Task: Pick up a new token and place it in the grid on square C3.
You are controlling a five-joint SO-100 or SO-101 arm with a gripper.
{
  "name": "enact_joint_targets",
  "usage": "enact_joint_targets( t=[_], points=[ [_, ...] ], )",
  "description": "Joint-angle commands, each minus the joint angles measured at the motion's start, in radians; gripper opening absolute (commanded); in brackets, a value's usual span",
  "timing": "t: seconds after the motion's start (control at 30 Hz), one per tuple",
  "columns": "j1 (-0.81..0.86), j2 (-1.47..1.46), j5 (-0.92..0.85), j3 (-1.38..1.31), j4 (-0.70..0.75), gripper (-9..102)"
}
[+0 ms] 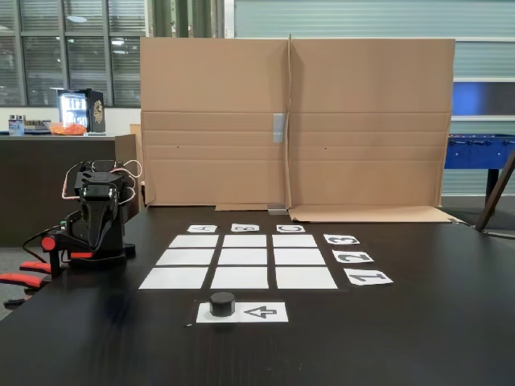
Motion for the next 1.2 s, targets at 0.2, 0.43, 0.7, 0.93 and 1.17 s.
enact_joint_targets(
  t=[0.2,0.43,0.7,0.93,1.17],
  points=[
    [0.008,0.006,0.003,-0.006,-0.011,-1],
    [0.006,0.006,0.002,-0.006,-0.011,-1],
    [0.006,0.006,0.002,-0.006,-0.011,-1],
    [-0.008,-0.04,-0.003,-0.028,0.005,0],
    [-0.028,-0.209,-0.009,-0.137,-0.006,7]
  ],
)
